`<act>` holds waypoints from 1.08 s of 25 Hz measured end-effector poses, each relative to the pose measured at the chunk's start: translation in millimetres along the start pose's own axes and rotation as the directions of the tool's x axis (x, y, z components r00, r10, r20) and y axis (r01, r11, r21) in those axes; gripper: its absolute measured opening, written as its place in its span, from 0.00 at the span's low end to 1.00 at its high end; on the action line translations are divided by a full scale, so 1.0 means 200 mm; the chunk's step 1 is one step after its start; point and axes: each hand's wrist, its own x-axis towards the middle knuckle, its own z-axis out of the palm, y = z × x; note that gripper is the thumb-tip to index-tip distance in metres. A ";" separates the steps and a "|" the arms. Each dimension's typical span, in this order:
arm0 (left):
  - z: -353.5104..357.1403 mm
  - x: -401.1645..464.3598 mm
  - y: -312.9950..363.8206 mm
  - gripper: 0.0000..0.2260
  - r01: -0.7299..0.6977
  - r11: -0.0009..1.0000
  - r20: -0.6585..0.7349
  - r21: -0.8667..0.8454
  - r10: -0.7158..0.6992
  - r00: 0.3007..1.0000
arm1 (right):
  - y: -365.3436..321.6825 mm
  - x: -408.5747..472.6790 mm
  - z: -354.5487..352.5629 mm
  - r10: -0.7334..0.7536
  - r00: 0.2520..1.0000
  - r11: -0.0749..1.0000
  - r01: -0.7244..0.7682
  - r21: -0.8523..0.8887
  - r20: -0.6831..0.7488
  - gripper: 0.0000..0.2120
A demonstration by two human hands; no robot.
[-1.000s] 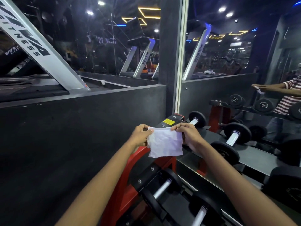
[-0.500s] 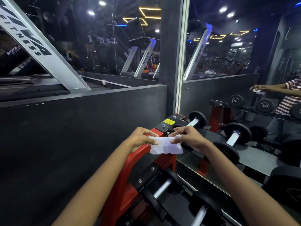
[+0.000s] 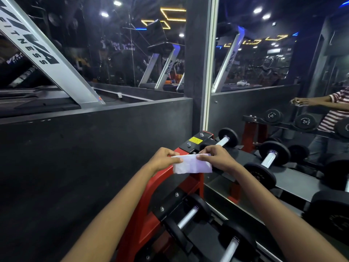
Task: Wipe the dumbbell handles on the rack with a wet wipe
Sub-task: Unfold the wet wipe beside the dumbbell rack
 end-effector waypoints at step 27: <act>0.23 0.02 0.07 0.10 -0.027 0.985 -0.033 0.171 0.033 0.999 | -0.07 0.04 0.18 0.077 0.969 0.992 -0.099 -0.080 -0.236 0.04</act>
